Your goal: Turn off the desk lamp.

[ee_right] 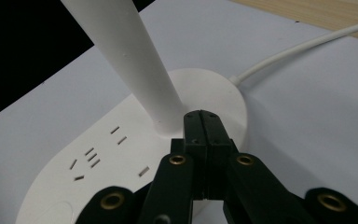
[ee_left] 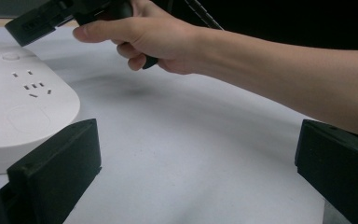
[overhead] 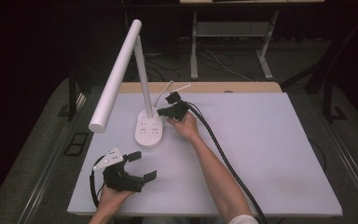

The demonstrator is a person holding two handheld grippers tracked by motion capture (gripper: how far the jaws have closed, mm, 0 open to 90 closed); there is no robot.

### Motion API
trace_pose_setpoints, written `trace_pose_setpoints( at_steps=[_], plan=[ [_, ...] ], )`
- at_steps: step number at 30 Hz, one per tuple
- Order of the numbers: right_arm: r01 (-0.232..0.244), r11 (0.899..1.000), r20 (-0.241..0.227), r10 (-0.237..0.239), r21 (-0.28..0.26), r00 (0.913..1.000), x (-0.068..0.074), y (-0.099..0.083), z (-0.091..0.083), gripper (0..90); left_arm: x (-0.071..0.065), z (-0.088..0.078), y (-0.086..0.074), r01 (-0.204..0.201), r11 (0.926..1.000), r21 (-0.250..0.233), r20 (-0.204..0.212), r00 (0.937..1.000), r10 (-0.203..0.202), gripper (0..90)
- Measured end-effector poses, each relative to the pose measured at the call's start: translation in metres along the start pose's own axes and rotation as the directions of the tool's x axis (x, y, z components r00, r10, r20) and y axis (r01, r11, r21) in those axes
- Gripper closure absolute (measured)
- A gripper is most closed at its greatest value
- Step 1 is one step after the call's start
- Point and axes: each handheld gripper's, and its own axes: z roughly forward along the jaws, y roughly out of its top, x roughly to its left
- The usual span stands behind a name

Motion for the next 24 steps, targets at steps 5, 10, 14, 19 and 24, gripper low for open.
trace_pose_setpoints(
  at_steps=[5, 10, 14, 19, 24],
  plan=[
    [-0.005, 1.0, -0.006, 0.005, -0.007, 1.0, -0.003, 0.0, -0.013, 90.0, -0.001, 0.001, -0.001, 0.0, 1.0, 0.003, 0.003, 1.0, 0.0, 0.0],
    [0.006, 1.0, -0.011, -0.006, -0.021, 0.9999, -0.004, 0.001, -0.03, 90.0, -0.001, 0.002, -0.001, 0.005, 1.0, 0.002, 0.002, 1.0, -0.005, 0.0],
    [0.015, 0.999, -0.025, -0.016, -0.031, 0.9996, -0.005, 0.002, -0.046, 90.0, -0.001, 0.002, -0.001, 0.006, 1.0, 0.002, 0.0, 1.0, -0.006, 0.0],
    [0.047, 0.998, -0.029, -0.048, -0.042, 0.9984, -0.001, 0.001, -0.064, 90.0, -0.001, 0.002, -0.001, 0.005, 1.0, 0.003, 0.001, 1.0, -0.005, 0.0],
    [0.058, 0.997, -0.026, -0.06, -0.051, 0.9979, 0.001, -0.004, -0.085, 88.1, -0.001, 0.002, -0.001, -0.007, 0.9999, 0.014, 0.0, 1.0, 0.007, 0.0]
  ],
)
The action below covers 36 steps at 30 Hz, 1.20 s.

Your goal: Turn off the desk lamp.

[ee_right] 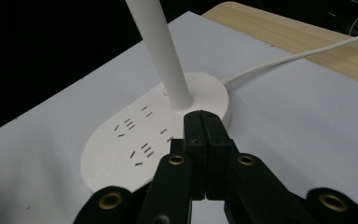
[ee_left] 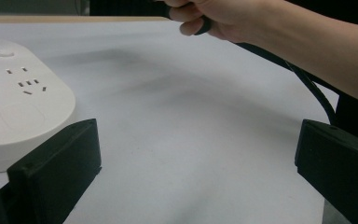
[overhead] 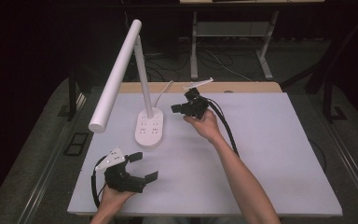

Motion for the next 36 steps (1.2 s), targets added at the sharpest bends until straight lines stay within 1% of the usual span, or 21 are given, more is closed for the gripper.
trace_pose_setpoints(
  at_steps=[1, 2, 4, 7, 8, 11, 14, 15, 16, 18, 19, 20, 22, 23, 24, 28, 29, 30, 31, 34, 36],
  plan=[
    [-0.002, 1.0, -0.002, 0.002, -0.003, 1.0, -0.001, -0.001, -0.004, 80.8, 0.0, 0.0, 0.0, -0.001, 1.0, 0.001, 0.0, 1.0, 0.001, 0.0],
    [-0.013, 1.0, -0.005, 0.013, -0.007, 0.9999, -0.001, -0.003, -0.008, 80.5, 0.0, 0.0, 0.0, -0.003, 1.0, 0.003, 0.001, 1.0, 0.002, 0.0],
    [-0.012, 1.0, -0.004, 0.012, -0.011, 0.9999, -0.001, -0.006, -0.016, 78.2, 0.0, 0.001, 0.0, -0.004, 1.0, 0.004, 0.001, 1.0, 0.004, 0.0],
    [-0.01, 1.0, 0.004, 0.01, -0.018, 0.9999, 0.0, -0.01, -0.029, 69.4, 0.0, 0.001, 0.0, -0.005, 1.0, 0.006, 0.001, 1.0, 0.005, 0.0],
    [-0.008, 1.0, 0.01, 0.008, -0.025, 0.9999, 0.0, -0.012, -0.033, 65.7, 0.0, 0.001, 0.0, -0.005, 1.0, 0.007, 0.001, 1.0, 0.005, 0.0],
    [-0.013, 0.999, 0.0, 0.013, -0.033, 0.9999, 0.001, -0.016, -0.045, 54.6, 0.0, 0.002, 0.0, -0.004, 1.0, 0.006, -0.001, 1.0, 0.004, 0.0],
    [-0.01, 0.999, 0.002, 0.01, -0.045, 0.9999, 0.004, -0.021, -0.057, 42.8, -0.001, 0.002, 0.0, -0.001, 1.0, 0.007, 0.0, 1.0, 0.001, 0.0],
    [-0.015, 0.999, 0.011, 0.016, -0.04, 0.9998, 0.005, -0.023, -0.061, 38.3, -0.001, 0.002, 0.0, -0.002, 1.0, 0.008, 0.001, 1.0, 0.002, 0.0],
    [-0.005, 0.999, 0.021, 0.006, -0.044, 0.9998, 0.006, -0.026, -0.064, 33.3, -0.001, 0.003, 0.0, -0.005, 0.9999, 0.011, 0.0, 1.0, 0.005, 0.0],
    [-0.009, 0.999, 0.028, 0.01, -0.046, 0.9995, 0.006, -0.032, -0.07, 22.8, -0.002, 0.003, 0.0, -0.004, 0.9999, 0.012, 0.002, 1.0, 0.004, 0.0],
    [-0.014, 0.999, 0.02, 0.015, -0.048, 0.9997, 0.006, -0.035, -0.074, 16.1, -0.002, 0.004, 0.0, -0.007, 0.9999, 0.013, 0.003, 1.0, 0.007, 0.0],
    [-0.014, 0.999, 0.014, 0.015, -0.053, 0.9998, 0.005, -0.037, -0.077, 11.9, -0.002, 0.004, 0.0, -0.008, 0.9999, 0.013, 0.002, 1.0, 0.008, 0.0],
    [-0.027, 0.998, 0.022, 0.028, -0.058, 0.9994, 0.006, -0.042, -0.085, 10.0, -0.002, 0.004, 0.0, -0.009, 0.9999, 0.013, 0.003, 1.0, 0.008, 0.0],
    [-0.026, 0.998, 0.027, 0.028, -0.062, 0.9993, 0.006, -0.045, -0.09, 6.9, -0.002, 0.004, 0.0, -0.008, 0.9999, 0.012, 0.002, 1.0, 0.008, 0.0],
    [-0.027, 0.997, 0.029, 0.029, -0.072, 0.9992, 0.007, -0.047, -0.095, 1.1, -0.002, 0.004, 0.0, -0.009, 0.9999, 0.013, 0.002, 1.0, 0.009, 0.0],
    [-0.024, 0.995, 0.015, 0.025, -0.095, 0.9996, 0.011, -0.056, -0.114, 0.6, -0.002, 0.003, 0.0, -0.006, 0.9999, 0.012, -0.001, 1.0, 0.006, 0.0],
    [-0.022, 0.995, 0.019, 0.024, -0.097, 0.9995, 0.012, -0.058, -0.119, 0.6, -0.002, 0.003, 0.0, -0.007, 0.9999, 0.012, -0.002, 1.0, 0.007, 0.0],
    [-0.018, 0.995, 0.021, 0.02, -0.098, 0.9996, 0.013, -0.063, -0.127, 0.6, -0.002, 0.003, 0.0, -0.006, 0.9999, 0.011, -0.001, 1.0, 0.007, 0.0],
    [-0.018, 0.995, 0.021, 0.02, -0.098, 0.9996, 0.013, -0.063, -0.127, 0.6, -0.002, 0.003, 0.0, -0.007, 0.9999, 0.011, 0.0, 1.0, 0.007, 0.0],
    [-0.017, 0.995, 0.032, 0.02, -0.097, 0.9993, 0.015, -0.072, -0.139, 0.6, -0.003, 0.003, 0.0, -0.011, 0.9999, 0.012, 0.001, 0.9999, 0.011, 0.0],
    [-0.023, 0.994, 0.042, 0.028, -0.103, 0.9987, 0.015, -0.08, -0.147, 0.6, -0.003, 0.003, 0.0, -0.012, 0.9998, 0.013, 0.002, 0.9999, 0.012, 0.0]
  ],
)
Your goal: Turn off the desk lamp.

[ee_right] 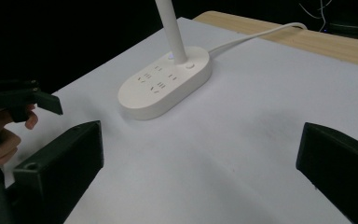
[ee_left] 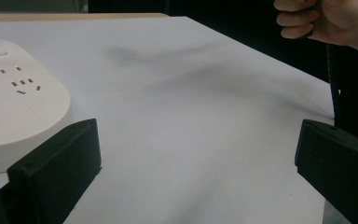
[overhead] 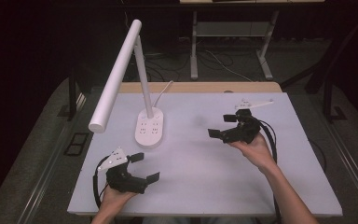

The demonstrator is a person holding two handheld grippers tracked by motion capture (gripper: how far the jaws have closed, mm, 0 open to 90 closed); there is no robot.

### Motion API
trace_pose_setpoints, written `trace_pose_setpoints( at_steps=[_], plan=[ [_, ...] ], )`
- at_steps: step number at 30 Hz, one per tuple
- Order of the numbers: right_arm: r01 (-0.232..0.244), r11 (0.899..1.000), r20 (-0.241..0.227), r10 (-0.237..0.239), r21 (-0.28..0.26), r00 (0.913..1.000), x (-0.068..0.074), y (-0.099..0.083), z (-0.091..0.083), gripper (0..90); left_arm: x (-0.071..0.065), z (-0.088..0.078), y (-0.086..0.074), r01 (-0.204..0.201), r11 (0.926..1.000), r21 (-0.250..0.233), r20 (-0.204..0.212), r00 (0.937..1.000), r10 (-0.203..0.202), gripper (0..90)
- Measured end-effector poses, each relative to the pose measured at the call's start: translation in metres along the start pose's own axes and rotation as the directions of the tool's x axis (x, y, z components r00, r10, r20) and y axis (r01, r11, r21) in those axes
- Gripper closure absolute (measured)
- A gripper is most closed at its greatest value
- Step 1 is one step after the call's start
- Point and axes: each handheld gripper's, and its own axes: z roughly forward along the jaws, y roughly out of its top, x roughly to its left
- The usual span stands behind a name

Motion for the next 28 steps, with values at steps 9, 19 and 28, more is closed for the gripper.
trace_pose_setpoints(
  at_steps=[9, 19, 28],
  plan=[
    [-0.028, 1.0, 0.031, 0.028, -0.009, 0.9991, 0.0, -0.038, -0.037, 0.6, 0.0, 0.0, 0.0, 0.0, 1.0, -0.001, -0.001, 1.0, 0.0, 0.0],
    [-0.059, 0.998, 0.083, 0.059, -0.002, 0.9948, 0.002, -0.082, -0.064, 0.6, 0.0, -0.003, -0.001, 0.007, 1.0, -0.004, -0.013, 0.9999, -0.007, 0.0],
    [-0.123, 0.992, 0.106, 0.126, -0.037, 0.9863, 0.004, -0.117, -0.083, 0.7, -0.001, -0.003, -0.001, 0.007, 1.0, -0.005, -0.012, 0.9999, -0.007, 0.0]
  ],
)
